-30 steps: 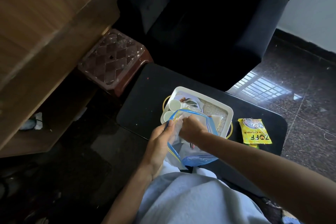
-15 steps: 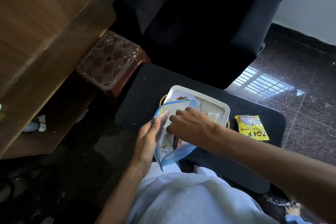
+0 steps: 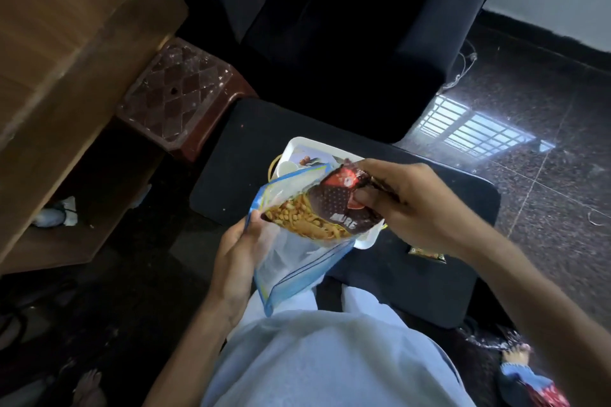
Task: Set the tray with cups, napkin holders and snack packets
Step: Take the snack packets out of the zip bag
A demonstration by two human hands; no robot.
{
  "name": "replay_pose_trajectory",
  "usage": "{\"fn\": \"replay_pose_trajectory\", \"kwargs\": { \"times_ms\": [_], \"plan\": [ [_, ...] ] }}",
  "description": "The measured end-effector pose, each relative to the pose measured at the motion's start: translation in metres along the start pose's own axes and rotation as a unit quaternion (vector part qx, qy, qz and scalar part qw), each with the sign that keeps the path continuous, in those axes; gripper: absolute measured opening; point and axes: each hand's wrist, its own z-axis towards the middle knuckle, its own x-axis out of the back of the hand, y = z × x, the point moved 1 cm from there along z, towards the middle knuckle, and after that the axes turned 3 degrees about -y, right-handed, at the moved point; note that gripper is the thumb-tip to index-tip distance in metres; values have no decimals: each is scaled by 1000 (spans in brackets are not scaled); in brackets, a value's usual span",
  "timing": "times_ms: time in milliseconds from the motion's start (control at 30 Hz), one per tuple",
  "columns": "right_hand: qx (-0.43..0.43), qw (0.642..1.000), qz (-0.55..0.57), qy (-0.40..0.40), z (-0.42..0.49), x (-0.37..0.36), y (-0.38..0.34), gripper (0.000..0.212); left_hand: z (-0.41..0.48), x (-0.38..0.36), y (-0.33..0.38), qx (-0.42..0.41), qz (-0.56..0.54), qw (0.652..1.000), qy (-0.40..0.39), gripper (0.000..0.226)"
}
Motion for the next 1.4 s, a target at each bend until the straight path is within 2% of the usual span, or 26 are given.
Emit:
{"fn": "replay_pose_trajectory", "kwargs": {
  "times_ms": [67,133,167,233,300,333,400,467,533,600,733,900,1067,1300,1400],
  "plan": [
    [-4,999,46,27,-12,-4,11,20,-1,-14,-2,-8,17,1000,7,29],
    [-16,986,150,71,-24,-2,25,15,-2,-21,-3,-2,17,1000,12,27],
    [-22,969,225,96,-31,1,33,15,-4,-24,-3,-2,13,1000,10,26],
    [-35,911,384,148,-47,8,52,20,-7,-26,-3,-7,-7,1000,6,30],
    [-54,856,475,197,-62,14,77,23,-11,-25,-4,-8,-8,1000,10,37],
    [-65,840,493,219,-69,17,94,23,-14,-24,-6,-8,2,1000,13,39],
    [-112,841,463,255,-81,16,136,19,-21,-23,-11,-9,18,1000,15,40],
    [-207,880,327,276,-88,6,188,17,-30,-25,-18,-9,21,1000,20,40],
    [-302,903,169,254,-91,-10,238,18,-39,-30,-25,-5,21,999,26,40],
    [-364,901,99,215,-90,-30,277,16,-46,-37,-31,1,26,999,32,40],
    [-427,886,116,141,-79,-73,331,18,-61,-48,-36,9,38,998,41,41],
    [-449,868,181,111,-60,-105,362,22,-70,-59,-35,16,49,997,56,42],
    [-467,863,176,72,-52,-122,375,23,-73,-56,-33,16,69,996,61,42],
    [-492,839,211,102,-59,-129,377,29,-76,-44,-40,15,70,996,50,41],
    [-494,840,195,111,-65,-127,376,32,-74,-41,-43,19,66,997,39,46]
  ]
}}
